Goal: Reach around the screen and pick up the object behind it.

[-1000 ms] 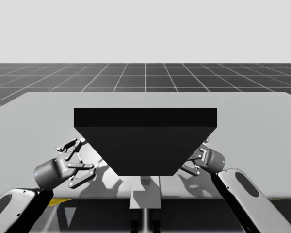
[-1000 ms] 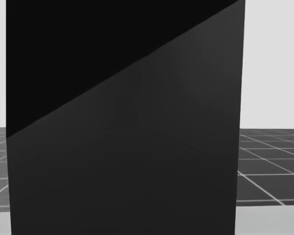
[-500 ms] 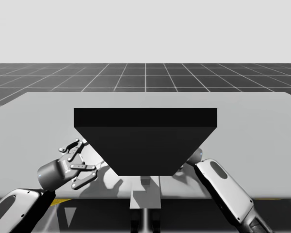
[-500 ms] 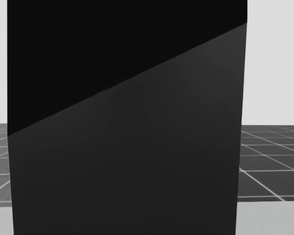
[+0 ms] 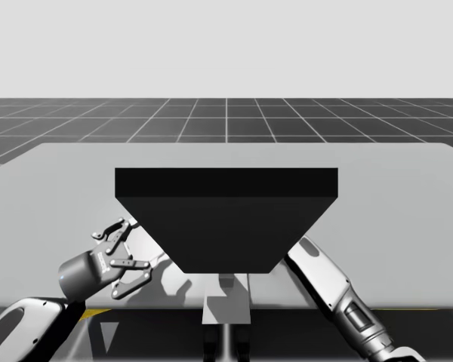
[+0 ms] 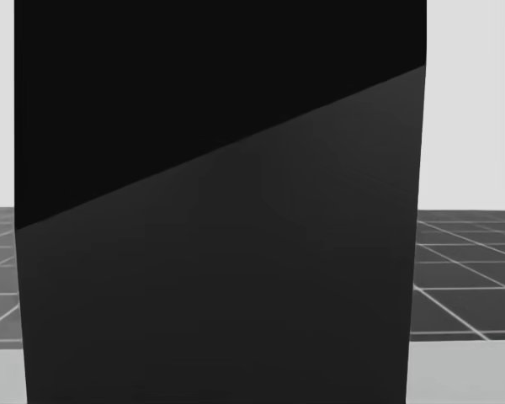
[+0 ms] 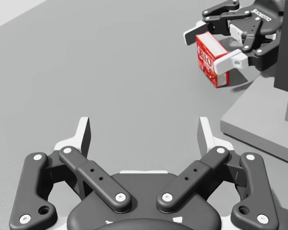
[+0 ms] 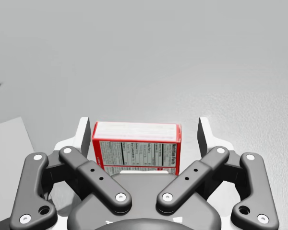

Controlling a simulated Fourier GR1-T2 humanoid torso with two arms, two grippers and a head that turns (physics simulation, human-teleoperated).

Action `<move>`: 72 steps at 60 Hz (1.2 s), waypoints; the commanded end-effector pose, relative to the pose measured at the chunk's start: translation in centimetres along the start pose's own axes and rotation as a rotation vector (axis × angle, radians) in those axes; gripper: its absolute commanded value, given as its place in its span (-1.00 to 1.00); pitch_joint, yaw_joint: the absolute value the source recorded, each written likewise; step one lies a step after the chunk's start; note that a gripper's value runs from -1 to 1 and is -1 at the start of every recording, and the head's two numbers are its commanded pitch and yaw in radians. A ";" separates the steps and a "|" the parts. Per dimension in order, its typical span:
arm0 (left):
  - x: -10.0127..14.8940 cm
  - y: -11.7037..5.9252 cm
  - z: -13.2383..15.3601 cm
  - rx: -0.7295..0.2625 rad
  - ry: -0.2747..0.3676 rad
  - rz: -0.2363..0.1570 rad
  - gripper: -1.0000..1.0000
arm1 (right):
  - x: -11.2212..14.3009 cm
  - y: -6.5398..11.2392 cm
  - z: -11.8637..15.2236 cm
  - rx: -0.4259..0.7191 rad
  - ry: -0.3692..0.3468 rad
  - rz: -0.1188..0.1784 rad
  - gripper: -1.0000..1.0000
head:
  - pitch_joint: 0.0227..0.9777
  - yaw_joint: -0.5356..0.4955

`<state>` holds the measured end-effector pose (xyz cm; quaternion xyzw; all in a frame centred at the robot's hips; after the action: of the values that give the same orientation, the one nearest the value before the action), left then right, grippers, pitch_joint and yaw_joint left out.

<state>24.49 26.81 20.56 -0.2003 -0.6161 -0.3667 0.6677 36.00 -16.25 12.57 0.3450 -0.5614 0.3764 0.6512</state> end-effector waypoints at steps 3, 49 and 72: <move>0.0 -0.3 0.1 -0.008 0.000 -0.012 -1.00 | -1.1 -0.4 -1.7 -0.008 0.062 -0.061 -1.00 | -0.78 -0.06; 0.3 -0.6 0.0 -0.005 0.005 -0.033 -1.00 | 0.6 -2.9 10.0 -0.323 -0.057 0.079 1.00 | -0.79 -0.06; 0.5 -0.5 -0.3 -0.003 0.009 -0.036 -1.00 | 4.8 -5.1 16.9 -0.556 -0.181 0.157 1.00 | -0.79 -0.06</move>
<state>24.17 26.18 20.84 -0.1893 -0.6163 -0.3806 0.6630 31.43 -30.31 16.24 0.2141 -0.6599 0.2956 0.6568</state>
